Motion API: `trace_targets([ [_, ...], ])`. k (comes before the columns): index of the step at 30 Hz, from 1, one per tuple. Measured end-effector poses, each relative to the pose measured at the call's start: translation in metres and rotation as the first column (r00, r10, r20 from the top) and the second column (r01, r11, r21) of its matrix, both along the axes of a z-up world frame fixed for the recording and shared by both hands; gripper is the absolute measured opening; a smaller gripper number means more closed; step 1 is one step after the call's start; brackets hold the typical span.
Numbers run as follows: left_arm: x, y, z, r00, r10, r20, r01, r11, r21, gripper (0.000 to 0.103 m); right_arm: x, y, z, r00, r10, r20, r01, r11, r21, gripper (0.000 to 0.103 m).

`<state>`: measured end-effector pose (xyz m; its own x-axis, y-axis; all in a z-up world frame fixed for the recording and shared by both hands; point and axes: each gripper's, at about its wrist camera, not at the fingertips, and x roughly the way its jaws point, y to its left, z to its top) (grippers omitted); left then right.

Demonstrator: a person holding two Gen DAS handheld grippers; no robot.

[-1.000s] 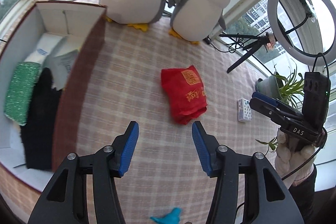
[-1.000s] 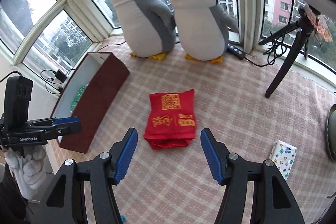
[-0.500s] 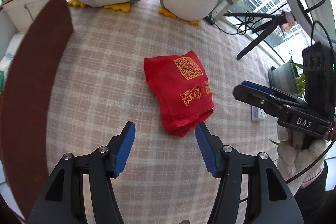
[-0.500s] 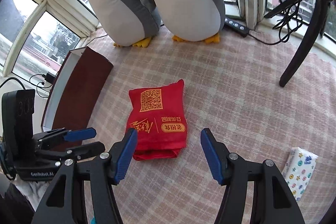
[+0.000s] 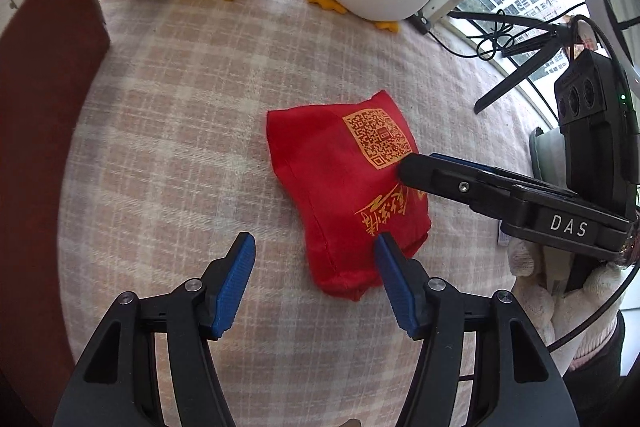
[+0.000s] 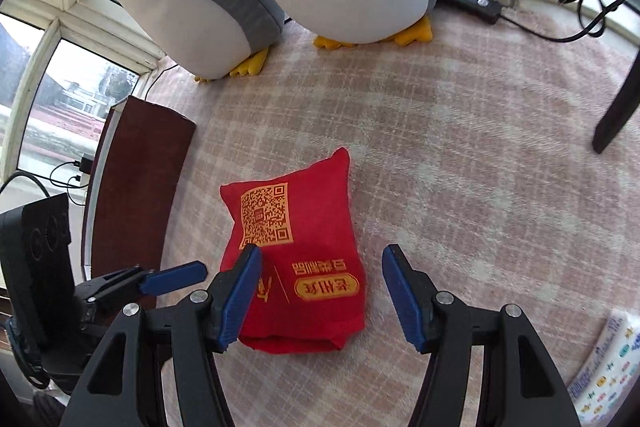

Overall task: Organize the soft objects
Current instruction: 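Move both open grippers toward the red printed bag on the table, then close the left gripper on the red bag while the right gripper grips its other side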

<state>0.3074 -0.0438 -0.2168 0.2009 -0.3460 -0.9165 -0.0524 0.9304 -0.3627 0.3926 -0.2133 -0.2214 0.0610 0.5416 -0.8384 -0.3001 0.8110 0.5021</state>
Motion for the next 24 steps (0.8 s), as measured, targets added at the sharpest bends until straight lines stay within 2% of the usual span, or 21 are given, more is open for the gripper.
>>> trace_targets([
  [4, 0.004, -0.002, -0.006, 1.0, -0.004, -0.011, 0.004, 1.0, -0.022, 0.062, 0.002, 0.006, -0.004, 1.0, 0.018, -0.021, -0.017, 1.0, 0.019, 0.059],
  [11, 0.005, -0.009, -0.008, 1.0, -0.026, 0.008, 0.026, 0.999, -0.023, 0.062, 0.001, 0.018, -0.003, 0.998, 0.055, -0.006, -0.055, 0.998, 0.004, 0.059],
  [17, 0.008, -0.02, -0.016, 0.999, -0.049, -0.008, 0.048, 0.996, -0.07, 0.059, 0.0, 0.021, -0.006, 0.997, 0.068, -0.021, -0.067, 0.997, 0.023, 0.059],
  [24, 0.009, -0.021, -0.018, 0.998, -0.056, 0.014, 0.057, 0.997, -0.054, 0.055, 0.0, 0.022, -0.008, 0.998, 0.063, -0.02, -0.062, 0.998, 0.026, 0.057],
])
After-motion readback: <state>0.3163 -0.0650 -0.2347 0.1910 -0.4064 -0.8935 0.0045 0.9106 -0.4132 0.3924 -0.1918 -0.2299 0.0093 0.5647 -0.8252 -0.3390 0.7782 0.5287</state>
